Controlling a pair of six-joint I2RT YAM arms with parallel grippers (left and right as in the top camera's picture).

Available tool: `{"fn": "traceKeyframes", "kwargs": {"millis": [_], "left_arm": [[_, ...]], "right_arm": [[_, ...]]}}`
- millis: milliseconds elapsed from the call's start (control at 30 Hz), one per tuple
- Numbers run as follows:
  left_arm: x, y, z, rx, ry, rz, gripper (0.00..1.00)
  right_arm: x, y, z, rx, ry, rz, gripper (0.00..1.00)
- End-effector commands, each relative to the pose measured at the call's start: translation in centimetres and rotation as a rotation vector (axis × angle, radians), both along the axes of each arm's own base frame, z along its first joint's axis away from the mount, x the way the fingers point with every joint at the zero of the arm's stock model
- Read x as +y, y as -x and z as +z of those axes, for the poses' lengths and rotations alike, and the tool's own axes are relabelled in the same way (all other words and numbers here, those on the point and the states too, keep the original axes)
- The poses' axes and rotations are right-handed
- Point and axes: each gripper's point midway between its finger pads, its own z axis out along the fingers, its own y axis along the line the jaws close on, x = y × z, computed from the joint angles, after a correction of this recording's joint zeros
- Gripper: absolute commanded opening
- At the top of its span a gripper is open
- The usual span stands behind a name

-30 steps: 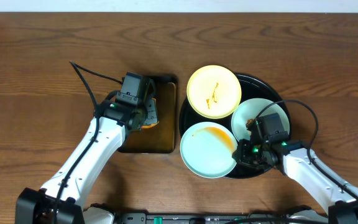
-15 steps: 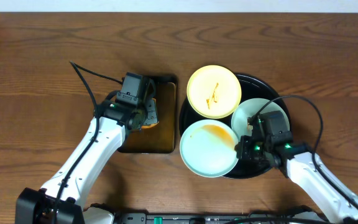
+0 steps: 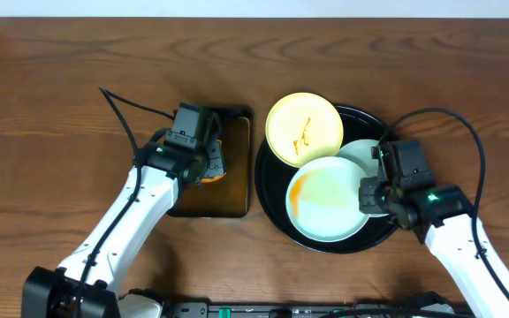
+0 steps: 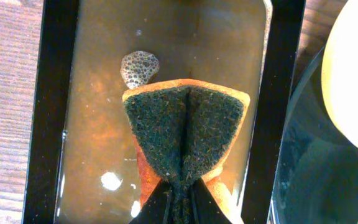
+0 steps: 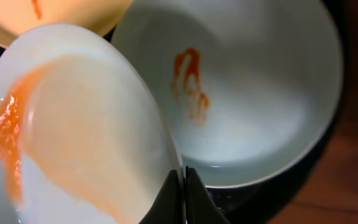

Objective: Clean dirty plates on tray and stack at the side
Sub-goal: 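Lift the scrubbed pale green plate with the right gripper, place it right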

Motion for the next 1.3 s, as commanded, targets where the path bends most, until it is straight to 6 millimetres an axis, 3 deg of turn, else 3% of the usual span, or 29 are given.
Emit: {"fn": "traceKeyframes", "kwargs": {"millis": [0, 233, 433, 533, 767, 1267], "left_arm": [[0.4, 0.1, -0.4, 0.005, -0.024, -0.007, 0.08], [0.4, 0.1, -0.4, 0.004, -0.024, -0.007, 0.08], [0.4, 0.0, -0.4, 0.002, -0.023, -0.007, 0.08], [0.4, 0.0, -0.4, 0.001, -0.023, -0.007, 0.08], [0.3, -0.1, -0.3, -0.003, -0.022, -0.007, 0.08], [0.3, -0.1, -0.3, -0.003, -0.022, -0.006, 0.08]], "right_arm": [[-0.7, -1.6, 2.4, -0.086, 0.074, 0.022, 0.01], [-1.6, -3.9, 5.6, -0.196, 0.174, 0.066, 0.01], [-3.6, -5.4, 7.9, -0.287, 0.384, 0.108, 0.01], [-3.7, -6.0, 8.7, -0.326, 0.463, 0.133, 0.01], [-1.4, -7.2, 11.1, -0.447, 0.643, 0.240, 0.01], [4.7, -7.5, 12.5, -0.575, 0.920, 0.377, 0.01]]}}
